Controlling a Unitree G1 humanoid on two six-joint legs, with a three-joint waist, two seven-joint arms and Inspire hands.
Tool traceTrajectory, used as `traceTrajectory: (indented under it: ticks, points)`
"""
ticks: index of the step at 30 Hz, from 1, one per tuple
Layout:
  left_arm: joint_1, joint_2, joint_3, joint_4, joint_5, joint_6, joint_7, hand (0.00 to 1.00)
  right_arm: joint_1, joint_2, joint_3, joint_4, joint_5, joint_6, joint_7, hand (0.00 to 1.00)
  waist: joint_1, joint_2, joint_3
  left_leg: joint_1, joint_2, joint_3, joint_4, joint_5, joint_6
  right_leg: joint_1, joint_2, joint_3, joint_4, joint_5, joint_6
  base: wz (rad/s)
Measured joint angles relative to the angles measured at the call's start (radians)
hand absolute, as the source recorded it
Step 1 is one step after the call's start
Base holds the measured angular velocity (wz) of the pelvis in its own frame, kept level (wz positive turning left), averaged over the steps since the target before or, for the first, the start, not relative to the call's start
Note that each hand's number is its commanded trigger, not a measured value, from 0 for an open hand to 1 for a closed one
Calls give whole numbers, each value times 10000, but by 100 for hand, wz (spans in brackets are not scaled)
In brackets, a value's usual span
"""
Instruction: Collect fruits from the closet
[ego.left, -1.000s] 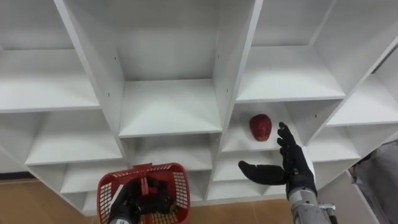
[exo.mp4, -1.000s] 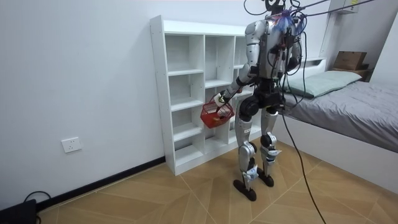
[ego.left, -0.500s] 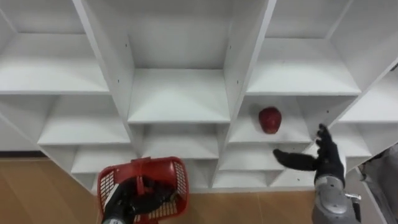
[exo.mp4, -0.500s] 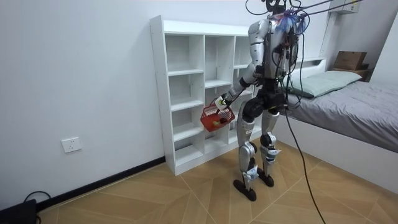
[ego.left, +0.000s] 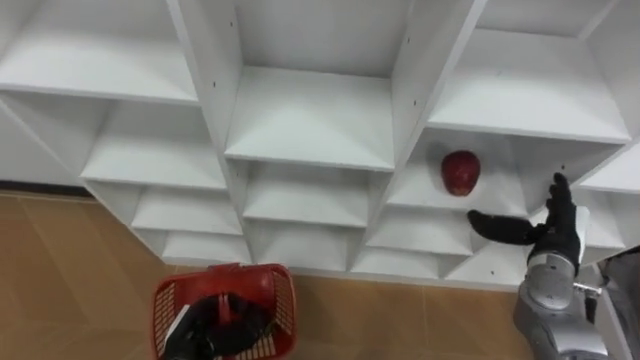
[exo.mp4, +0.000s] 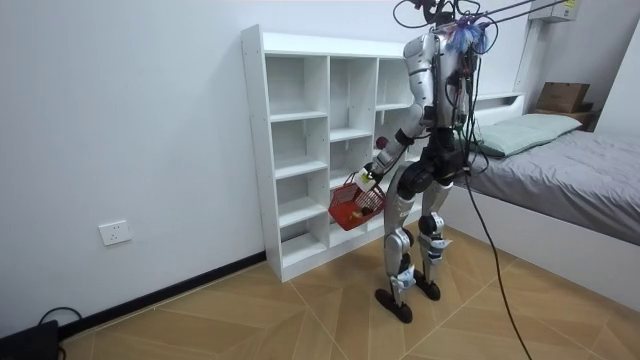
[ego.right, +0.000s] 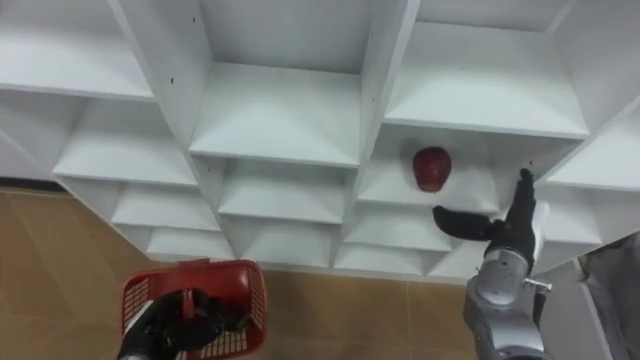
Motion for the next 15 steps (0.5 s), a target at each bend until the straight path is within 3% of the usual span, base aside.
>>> traceTrajectory:
  ticks: [8,15]
  points:
    - [-197,-12,-204,67,179,61,-200,100,-869,-15,2,24,-289,-10,-724,0,23,-109,33,-688,-25,-32,256,10,11,-673,-103,-53,339,-28,-18,1]
    - [-462,-38,-378,193,181,151,-402,100,-1144,-12,2,25,-252,-10,-768,0,68,-142,58,-1034,-31,100,323,10,12,-1189,-161,89,543,-94,-57,-4]
